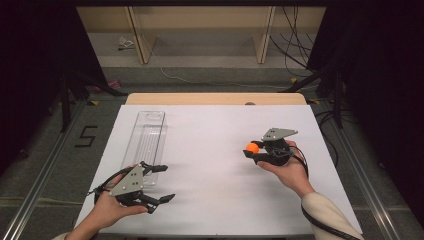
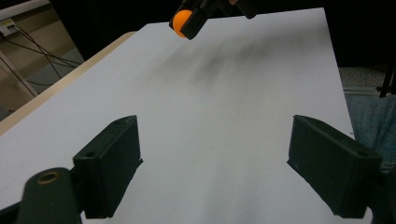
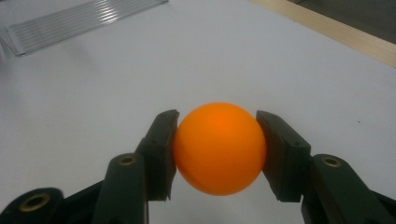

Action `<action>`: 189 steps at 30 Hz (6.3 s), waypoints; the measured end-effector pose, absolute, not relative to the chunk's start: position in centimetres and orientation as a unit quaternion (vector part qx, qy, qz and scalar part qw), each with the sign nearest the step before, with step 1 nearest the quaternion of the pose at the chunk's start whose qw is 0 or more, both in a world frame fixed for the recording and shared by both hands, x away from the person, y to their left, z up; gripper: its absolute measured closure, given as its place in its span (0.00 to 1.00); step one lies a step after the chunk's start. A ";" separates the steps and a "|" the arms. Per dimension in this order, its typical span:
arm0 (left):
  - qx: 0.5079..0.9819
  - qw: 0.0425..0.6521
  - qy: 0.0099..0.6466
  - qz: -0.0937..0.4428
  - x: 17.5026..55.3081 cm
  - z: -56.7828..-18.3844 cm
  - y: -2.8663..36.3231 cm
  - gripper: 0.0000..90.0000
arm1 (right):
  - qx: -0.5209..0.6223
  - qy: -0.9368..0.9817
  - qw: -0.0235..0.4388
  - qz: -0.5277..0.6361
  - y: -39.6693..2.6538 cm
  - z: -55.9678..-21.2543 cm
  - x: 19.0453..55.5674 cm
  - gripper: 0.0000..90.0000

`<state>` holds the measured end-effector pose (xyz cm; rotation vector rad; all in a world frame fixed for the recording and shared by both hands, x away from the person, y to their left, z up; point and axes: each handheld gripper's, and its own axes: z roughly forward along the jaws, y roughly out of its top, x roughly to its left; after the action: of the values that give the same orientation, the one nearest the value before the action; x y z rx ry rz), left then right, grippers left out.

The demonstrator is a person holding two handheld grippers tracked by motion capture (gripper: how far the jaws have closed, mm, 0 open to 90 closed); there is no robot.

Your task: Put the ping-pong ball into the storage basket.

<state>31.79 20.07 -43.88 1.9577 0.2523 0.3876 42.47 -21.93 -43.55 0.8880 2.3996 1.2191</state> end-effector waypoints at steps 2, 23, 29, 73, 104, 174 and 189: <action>0.822 0.535 0.106 0.163 31.8 -43.9 20.1 0.18 | 0.307 0.838 0.152 0.425 -21.7 -43.5 42.5 0.57; 0.822 0.536 0.106 0.163 31.8 -43.9 20.1 0.18 | 0.293 0.839 0.147 0.435 -19.8 -43.2 43.0 0.57; 0.822 0.536 0.105 0.163 31.8 -43.9 20.1 0.18 | 0.289 0.839 0.146 0.437 -19.3 -43.1 43.0 0.57; 0.821 0.536 0.105 0.163 31.8 -43.9 20.1 0.18 | 0.269 0.840 0.137 0.451 -16.7 -42.8 43.6 0.57; 0.822 0.536 0.105 0.163 31.8 -43.9 20.1 0.18 | 0.260 0.840 0.133 0.457 -15.2 -42.6 43.9 0.57; 0.823 0.535 0.103 0.163 31.8 -43.9 20.0 0.18 | 0.246 0.842 0.125 0.464 -12.5 -42.5 44.6 0.57; 0.822 0.535 0.104 0.163 31.8 -43.9 20.0 0.18 | 0.243 0.843 0.123 0.464 -12.0 -42.6 44.7 0.57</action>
<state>31.75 20.03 -43.88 1.9590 0.2466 0.3874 44.75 -12.01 -42.58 0.7102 2.4577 1.3541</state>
